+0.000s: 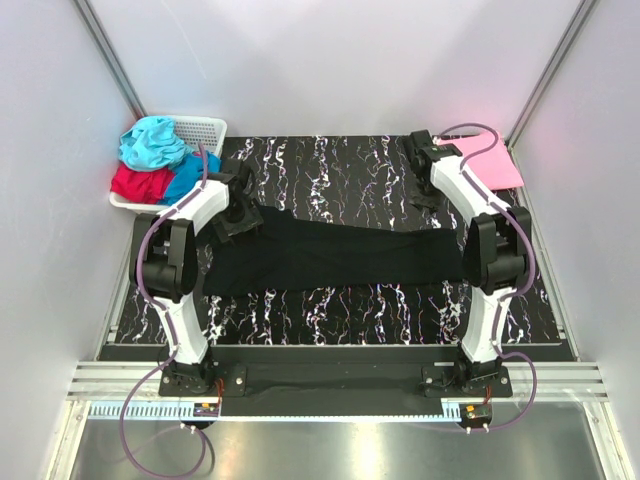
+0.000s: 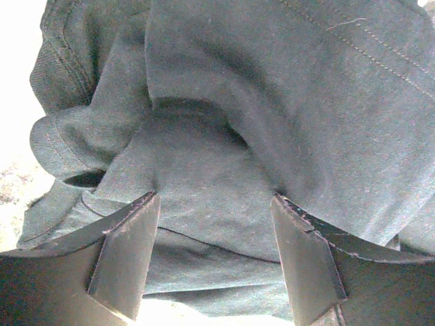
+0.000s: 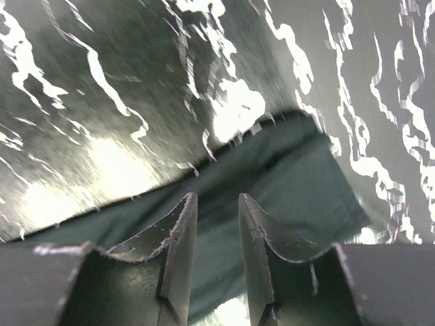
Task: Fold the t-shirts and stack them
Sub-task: Fold the tshirt
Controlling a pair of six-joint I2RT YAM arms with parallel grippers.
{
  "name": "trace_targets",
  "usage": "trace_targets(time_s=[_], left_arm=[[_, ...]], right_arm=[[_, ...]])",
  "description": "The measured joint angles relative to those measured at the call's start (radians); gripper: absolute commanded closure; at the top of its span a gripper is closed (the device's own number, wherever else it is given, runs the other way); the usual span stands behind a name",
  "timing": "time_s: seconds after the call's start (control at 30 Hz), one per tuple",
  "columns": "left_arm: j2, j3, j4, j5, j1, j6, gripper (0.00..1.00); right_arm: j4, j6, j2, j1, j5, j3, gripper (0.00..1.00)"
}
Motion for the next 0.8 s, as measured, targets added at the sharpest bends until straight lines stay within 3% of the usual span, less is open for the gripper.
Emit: trace_targets(time_s=[0.33,0.53,0.8], left_arm=[[0.000,0.000,-0.007,-0.008,0.000,-0.013,0.29],[0.008,0.025,-0.036,-0.021,0.000,-0.037,0.29],[0.037,0.072,-0.051,-0.026,0.000,-0.058,0.28]], right_arm=[[-0.100,0.116,-0.076,0.000,-0.005,-0.166,0.61],[-0.133,0.081,-0.069,-0.001,-0.090,-0.160,0.62],[-0.101,0.002,-0.054,-0.001,-0.220,-0.160,0.55]])
